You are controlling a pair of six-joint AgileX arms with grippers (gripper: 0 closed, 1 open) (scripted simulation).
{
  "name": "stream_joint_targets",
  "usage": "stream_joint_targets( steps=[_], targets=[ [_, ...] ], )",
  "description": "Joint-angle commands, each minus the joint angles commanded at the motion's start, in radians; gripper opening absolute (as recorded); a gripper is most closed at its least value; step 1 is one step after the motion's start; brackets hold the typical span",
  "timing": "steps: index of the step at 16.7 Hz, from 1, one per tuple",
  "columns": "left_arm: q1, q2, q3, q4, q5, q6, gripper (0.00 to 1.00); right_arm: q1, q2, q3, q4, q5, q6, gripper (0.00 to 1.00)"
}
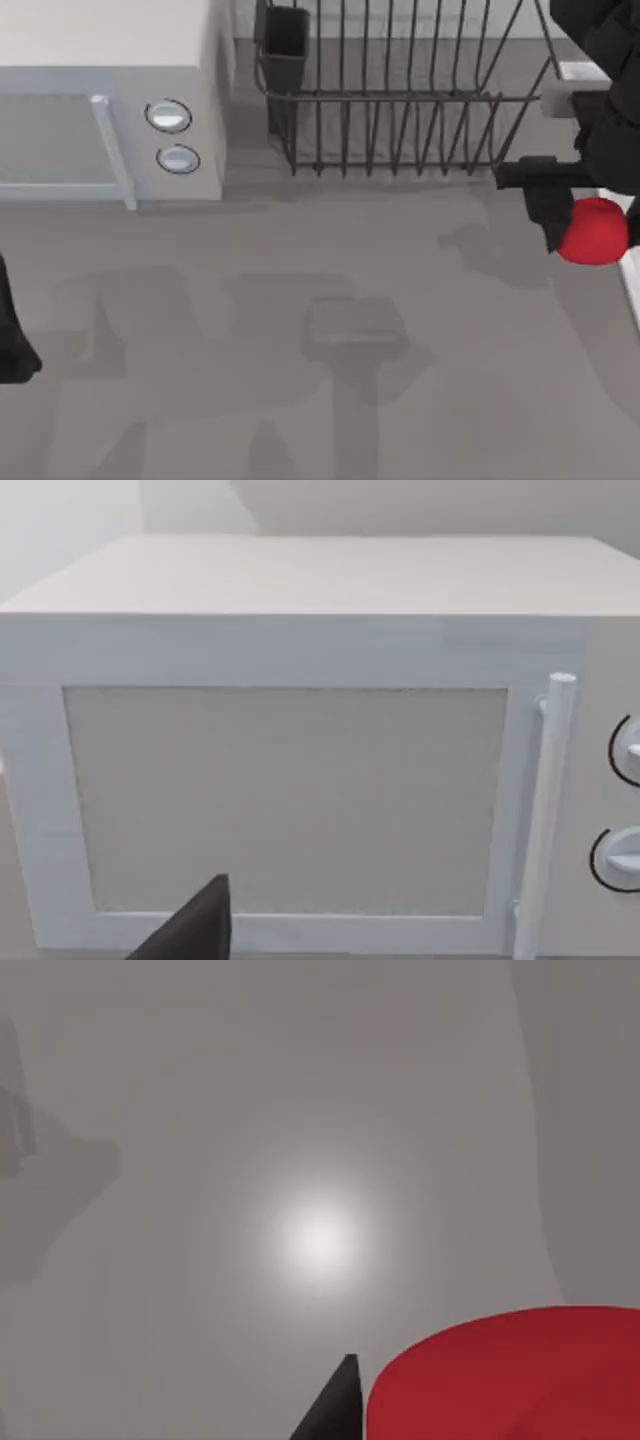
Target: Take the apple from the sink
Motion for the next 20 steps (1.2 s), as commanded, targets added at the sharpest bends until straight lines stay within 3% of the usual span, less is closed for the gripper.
stream_joint_targets(
  steps=[7,13,20],
  targets=[
    [0.000,0.000,0.000,0.000,0.000,0.000,1.00,0.006,0.049,-0.266,0.336,0.002,0.003,0.00],
    [0.000,0.000,0.000,0.000,0.000,0.000,1.00,0.007,0.060,-0.318,0.389,0.002,0.004,0.00],
    [0.000,0.000,0.000,0.000,0.000,0.000,1.00,0.007,0.060,-0.318,0.389,0.002,0.004,0.53]
  ],
)
